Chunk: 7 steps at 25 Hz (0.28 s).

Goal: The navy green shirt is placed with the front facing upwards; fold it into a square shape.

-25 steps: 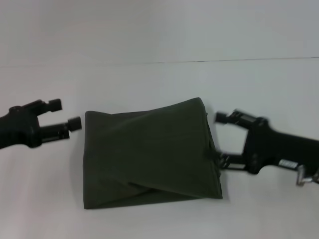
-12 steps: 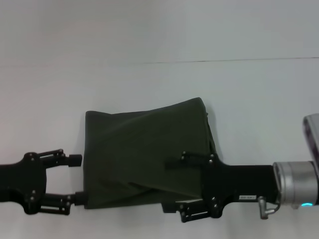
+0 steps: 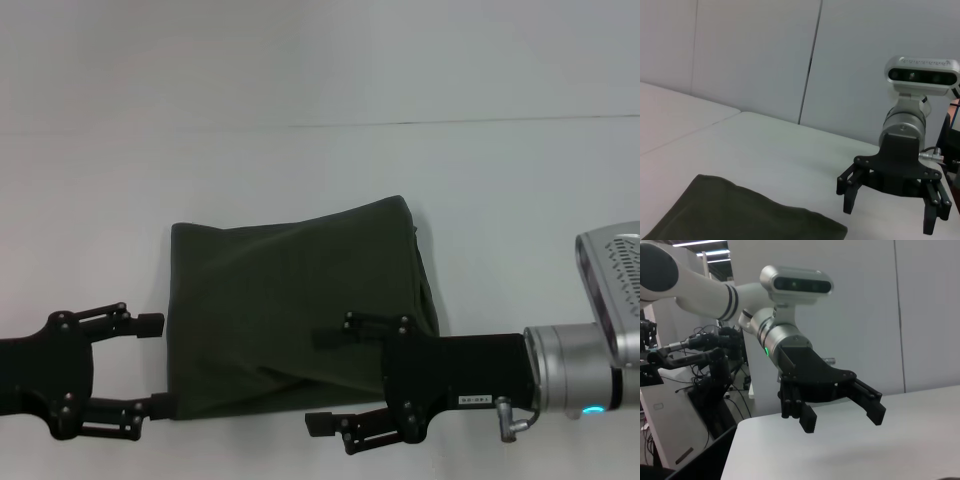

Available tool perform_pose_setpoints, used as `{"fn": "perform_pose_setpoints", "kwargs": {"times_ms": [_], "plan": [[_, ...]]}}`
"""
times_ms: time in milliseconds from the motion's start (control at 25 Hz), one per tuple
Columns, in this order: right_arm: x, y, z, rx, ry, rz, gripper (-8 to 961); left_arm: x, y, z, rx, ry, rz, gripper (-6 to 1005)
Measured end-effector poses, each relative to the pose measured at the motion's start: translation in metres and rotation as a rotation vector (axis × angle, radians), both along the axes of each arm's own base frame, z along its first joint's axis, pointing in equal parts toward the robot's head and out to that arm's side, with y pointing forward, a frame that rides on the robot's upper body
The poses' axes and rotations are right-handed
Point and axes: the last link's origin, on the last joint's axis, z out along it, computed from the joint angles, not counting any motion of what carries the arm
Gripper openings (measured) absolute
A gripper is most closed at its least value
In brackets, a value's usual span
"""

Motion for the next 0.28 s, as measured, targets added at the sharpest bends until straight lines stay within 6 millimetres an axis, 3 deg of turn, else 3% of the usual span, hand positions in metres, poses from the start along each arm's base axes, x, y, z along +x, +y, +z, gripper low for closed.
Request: {"fn": "perform_pose_setpoints", "kwargs": {"times_ms": [280], "plan": [[0.005,-0.0027,-0.0022,0.008,-0.008,-0.007,938,-0.0025,-0.001,0.001,0.005,0.004,0.009,937]]}}
